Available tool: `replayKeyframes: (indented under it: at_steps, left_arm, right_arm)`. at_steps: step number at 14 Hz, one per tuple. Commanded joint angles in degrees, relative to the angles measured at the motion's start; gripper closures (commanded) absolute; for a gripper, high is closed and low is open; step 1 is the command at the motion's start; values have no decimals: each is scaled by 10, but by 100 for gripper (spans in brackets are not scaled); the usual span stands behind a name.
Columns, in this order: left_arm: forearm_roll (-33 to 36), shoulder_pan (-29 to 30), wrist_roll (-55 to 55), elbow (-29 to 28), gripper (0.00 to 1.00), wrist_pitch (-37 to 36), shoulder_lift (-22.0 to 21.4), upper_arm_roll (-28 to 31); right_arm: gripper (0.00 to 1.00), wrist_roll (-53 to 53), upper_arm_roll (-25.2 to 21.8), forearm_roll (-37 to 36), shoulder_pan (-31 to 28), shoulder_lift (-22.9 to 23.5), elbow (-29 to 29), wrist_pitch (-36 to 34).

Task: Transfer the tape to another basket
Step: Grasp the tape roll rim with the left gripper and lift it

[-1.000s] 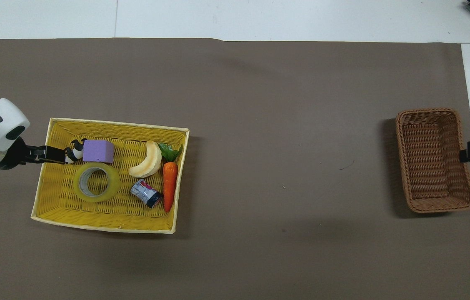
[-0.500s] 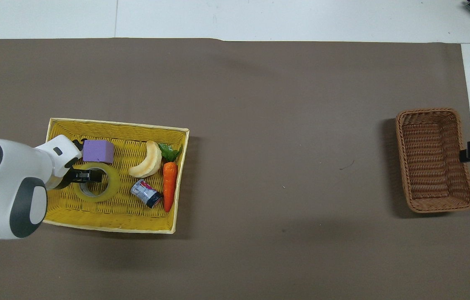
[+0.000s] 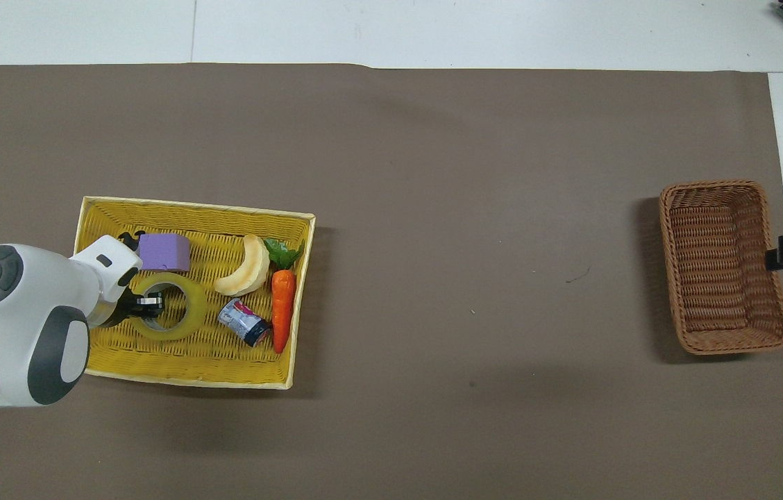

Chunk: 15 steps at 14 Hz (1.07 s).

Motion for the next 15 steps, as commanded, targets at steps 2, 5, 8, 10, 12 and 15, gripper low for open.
replayKeyframes:
  at_steps: [2, 5, 8, 10, 12, 15]
  left_arm:
    - [4, -6, -17, 89, 100, -109, 8, 8]
    - [4, -2, -9, 184, 100, -239, 16, 8]
    - [5, -3, -5, 269, 100, -328, 24, 8]
    - [5, -4, 23, 315, 100, -351, 21, 8]
    - [5, -3, 56, 374, 100, -376, 20, 8]
    - [11, -2, 65, 413, 100, -411, -4, 13]
  right_arm:
    - [0, 2, 3, -1, -1, -11, -10, 6]
    - [0, 2, 3, -1, -1, -11, -10, 6]
    - [0, 2, 3, -1, -1, -11, -11, 6]
    - [0, 2, 3, -1, -1, -10, -11, 6]
    - [0, 2, 3, -1, -1, -11, -10, 6]
    - [0, 2, 3, -1, -2, -11, -10, 6]
